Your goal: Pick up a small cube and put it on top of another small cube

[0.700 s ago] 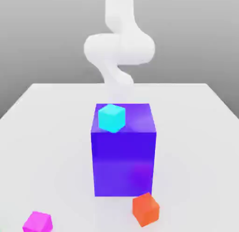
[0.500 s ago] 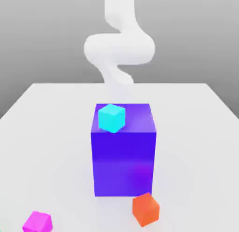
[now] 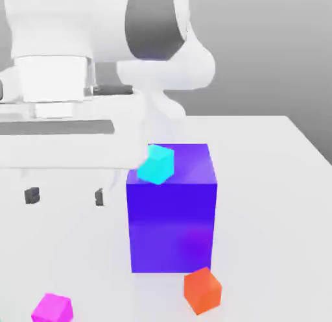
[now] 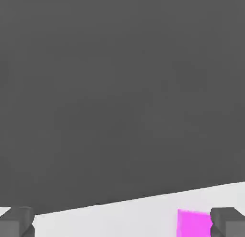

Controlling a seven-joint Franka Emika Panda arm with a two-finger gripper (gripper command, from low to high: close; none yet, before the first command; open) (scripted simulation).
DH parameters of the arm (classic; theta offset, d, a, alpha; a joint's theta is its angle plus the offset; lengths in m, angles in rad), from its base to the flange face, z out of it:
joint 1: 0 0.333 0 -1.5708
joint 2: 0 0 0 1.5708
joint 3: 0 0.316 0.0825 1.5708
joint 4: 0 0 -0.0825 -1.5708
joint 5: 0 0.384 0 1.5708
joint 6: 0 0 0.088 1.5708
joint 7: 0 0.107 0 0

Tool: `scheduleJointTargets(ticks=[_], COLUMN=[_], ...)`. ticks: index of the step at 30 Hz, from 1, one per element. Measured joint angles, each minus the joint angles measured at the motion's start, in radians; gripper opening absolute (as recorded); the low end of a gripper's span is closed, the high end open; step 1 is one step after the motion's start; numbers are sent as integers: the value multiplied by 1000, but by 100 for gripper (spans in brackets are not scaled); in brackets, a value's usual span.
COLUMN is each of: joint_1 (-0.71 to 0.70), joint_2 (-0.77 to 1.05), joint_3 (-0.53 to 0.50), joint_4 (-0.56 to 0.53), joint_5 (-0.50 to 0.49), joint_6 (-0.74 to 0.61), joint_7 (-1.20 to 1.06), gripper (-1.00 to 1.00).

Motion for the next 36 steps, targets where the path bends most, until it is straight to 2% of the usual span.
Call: scheduleJointTargets(ticks=[8, 12, 13, 20, 25, 36], joint_1=[-57, -96, -108, -111, -78, -112], joint_2=[283, 428, 463, 471, 335, 359], joint_3=[-25, 11, 25, 28, -26, -174], joint_4=[5, 31, 39, 41, 18, 194], joint_5=[14, 55, 67, 69, 18, 81], joint_6=[86, 179, 206, 211, 98, -80], joint_7=[-42, -76, -85, -86, -29, 312], gripper=[0, 0, -100, -100, -100, -100])
